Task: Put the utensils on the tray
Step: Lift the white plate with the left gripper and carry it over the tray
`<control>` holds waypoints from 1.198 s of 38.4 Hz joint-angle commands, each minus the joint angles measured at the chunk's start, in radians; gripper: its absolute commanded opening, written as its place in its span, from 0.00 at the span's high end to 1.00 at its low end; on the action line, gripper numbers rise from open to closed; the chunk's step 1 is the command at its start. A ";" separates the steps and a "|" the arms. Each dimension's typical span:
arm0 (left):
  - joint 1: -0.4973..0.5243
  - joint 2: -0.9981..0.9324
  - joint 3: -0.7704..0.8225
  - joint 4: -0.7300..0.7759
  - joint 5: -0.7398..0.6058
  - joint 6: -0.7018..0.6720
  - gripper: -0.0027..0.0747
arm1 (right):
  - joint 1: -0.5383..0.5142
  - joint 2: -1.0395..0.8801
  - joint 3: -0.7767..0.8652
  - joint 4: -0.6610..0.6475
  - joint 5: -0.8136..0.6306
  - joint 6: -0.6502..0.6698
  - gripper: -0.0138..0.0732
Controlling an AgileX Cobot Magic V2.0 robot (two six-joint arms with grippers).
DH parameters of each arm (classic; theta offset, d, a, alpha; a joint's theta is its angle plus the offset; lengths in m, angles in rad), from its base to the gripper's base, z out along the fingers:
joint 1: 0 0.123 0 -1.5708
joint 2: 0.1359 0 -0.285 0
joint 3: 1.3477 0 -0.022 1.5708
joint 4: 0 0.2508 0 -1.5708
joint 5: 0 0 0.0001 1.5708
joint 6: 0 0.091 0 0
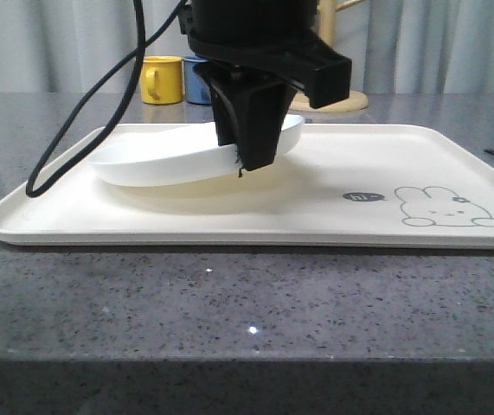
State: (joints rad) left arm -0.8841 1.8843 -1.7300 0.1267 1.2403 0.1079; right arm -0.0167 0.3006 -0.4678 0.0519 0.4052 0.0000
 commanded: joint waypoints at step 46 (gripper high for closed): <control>0.047 -0.061 -0.036 -0.114 0.018 -0.037 0.46 | -0.006 0.017 -0.034 -0.010 -0.086 -0.015 0.10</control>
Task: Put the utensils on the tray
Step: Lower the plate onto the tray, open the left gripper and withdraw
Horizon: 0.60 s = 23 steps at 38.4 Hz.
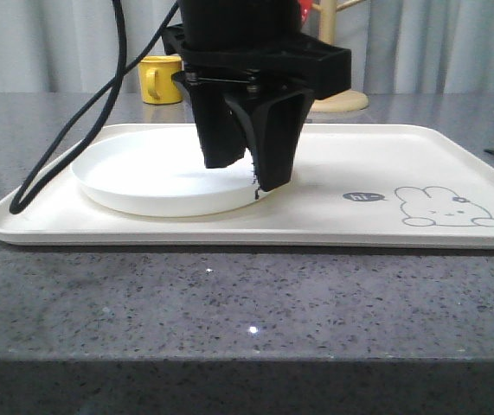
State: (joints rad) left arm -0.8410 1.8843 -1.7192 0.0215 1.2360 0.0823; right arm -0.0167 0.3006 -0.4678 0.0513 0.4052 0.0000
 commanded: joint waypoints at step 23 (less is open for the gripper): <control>0.194 -0.314 0.144 0.021 -0.039 -0.017 0.99 | -0.006 0.017 -0.034 -0.009 -0.086 -0.015 0.10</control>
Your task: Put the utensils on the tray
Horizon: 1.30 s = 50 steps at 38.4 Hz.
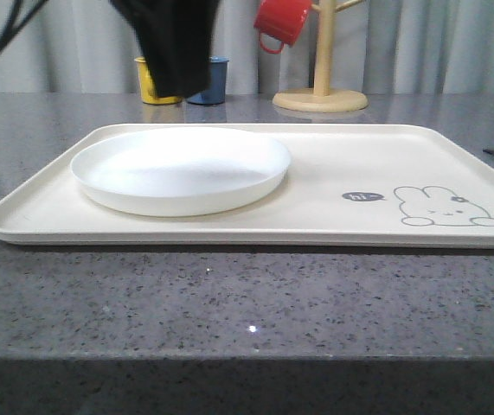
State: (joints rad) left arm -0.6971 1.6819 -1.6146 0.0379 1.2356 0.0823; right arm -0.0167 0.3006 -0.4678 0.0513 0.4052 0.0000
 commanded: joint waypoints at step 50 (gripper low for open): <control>0.429 -1.628 1.245 -0.038 -0.928 -0.050 0.99 | -0.006 0.017 -0.034 -0.009 -0.086 -0.015 0.10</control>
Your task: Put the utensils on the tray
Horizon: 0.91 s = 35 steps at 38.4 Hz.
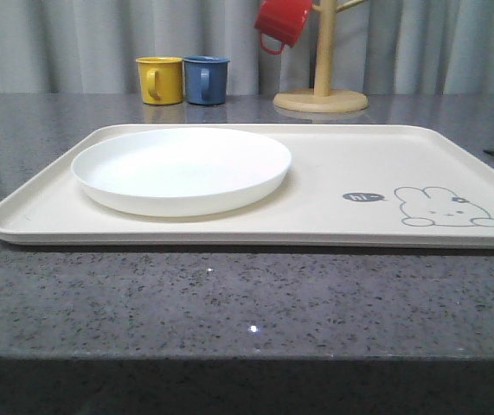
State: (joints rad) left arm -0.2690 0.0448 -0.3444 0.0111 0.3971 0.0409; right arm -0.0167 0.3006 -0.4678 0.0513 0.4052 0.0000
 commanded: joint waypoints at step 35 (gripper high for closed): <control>0.001 0.009 -0.025 -0.011 -0.091 -0.009 0.99 | -0.006 0.100 -0.109 -0.029 -0.062 -0.015 0.10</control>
State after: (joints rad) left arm -0.2690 0.0423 -0.3444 0.0088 0.3925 0.0409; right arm -0.0167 0.3337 -0.4982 0.0454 0.4074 0.0000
